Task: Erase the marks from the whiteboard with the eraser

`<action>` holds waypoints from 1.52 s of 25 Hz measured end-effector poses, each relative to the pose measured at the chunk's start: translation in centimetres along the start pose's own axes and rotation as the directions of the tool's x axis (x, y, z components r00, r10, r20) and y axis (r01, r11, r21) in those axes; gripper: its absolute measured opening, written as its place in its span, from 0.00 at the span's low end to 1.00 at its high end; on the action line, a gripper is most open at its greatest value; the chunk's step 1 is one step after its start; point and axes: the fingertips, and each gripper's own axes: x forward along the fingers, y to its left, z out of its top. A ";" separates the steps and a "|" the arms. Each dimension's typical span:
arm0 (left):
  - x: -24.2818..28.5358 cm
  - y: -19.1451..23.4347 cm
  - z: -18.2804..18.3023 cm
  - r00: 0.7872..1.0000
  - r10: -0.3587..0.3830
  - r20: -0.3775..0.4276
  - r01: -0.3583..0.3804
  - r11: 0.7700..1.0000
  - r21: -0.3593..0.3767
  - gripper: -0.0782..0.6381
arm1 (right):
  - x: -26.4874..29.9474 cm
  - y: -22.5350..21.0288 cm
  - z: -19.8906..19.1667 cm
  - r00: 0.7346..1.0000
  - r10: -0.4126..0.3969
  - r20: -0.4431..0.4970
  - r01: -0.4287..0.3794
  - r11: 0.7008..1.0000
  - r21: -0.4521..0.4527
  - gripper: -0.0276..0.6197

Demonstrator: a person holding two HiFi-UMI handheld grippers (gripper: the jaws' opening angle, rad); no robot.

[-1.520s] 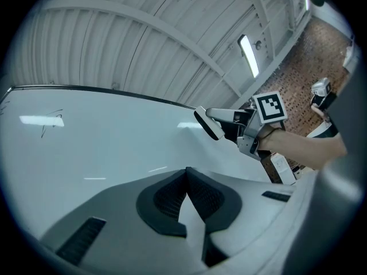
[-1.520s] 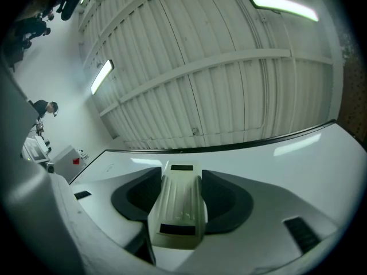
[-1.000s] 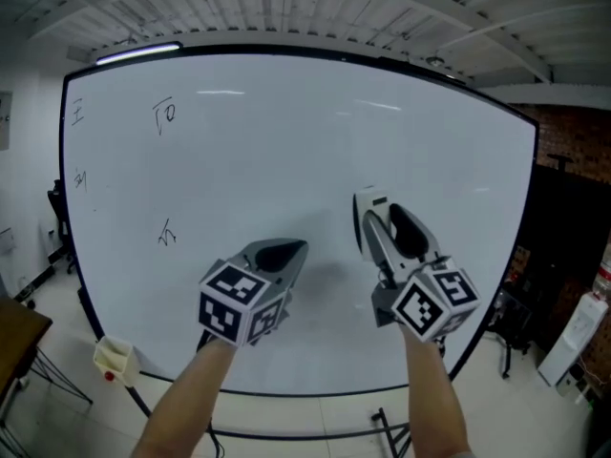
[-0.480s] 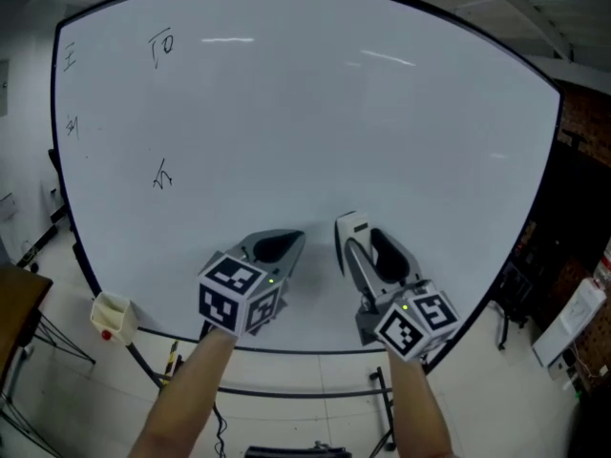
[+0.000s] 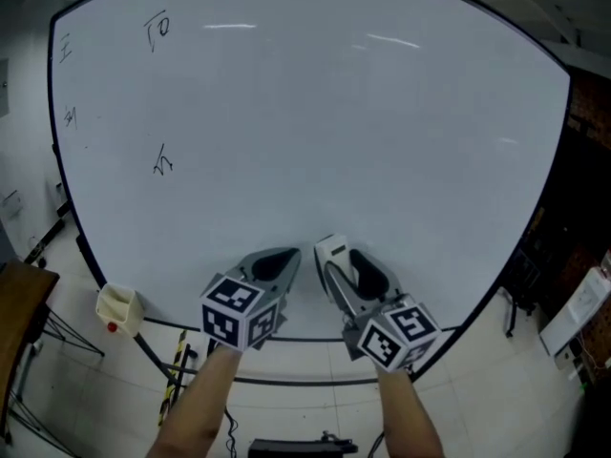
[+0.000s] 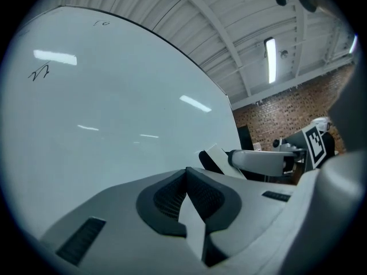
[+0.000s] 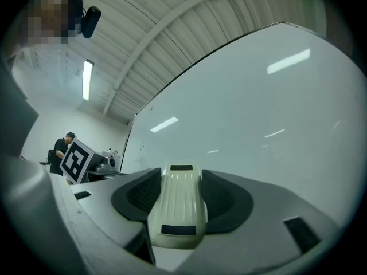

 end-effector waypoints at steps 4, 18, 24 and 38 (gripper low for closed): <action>-0.1 0.2 -0.8 1.000 0.001 -0.009 -0.002 1.000 -0.023 0.12 | 0.0 -0.2 -0.4 1.000 -0.010 -0.012 0.010 1.000 0.000 0.38; -0.1 0.1 -1.4 1.000 0.000 -0.021 0.000 0.999 -0.039 0.12 | 0.0 -0.3 -0.6 0.999 -0.022 -0.025 0.022 1.000 -0.005 0.38; -0.4 0.1 -1.3 1.000 0.002 -0.018 -0.002 0.999 -0.042 0.12 | 0.0 -0.1 -0.7 0.999 -0.025 -0.034 0.025 1.000 -0.006 0.38; -0.4 -0.2 -1.7 1.000 -0.009 -0.027 0.008 0.998 -0.055 0.12 | -0.4 0.1 -0.6 0.998 -0.042 -0.051 0.041 0.999 -0.021 0.38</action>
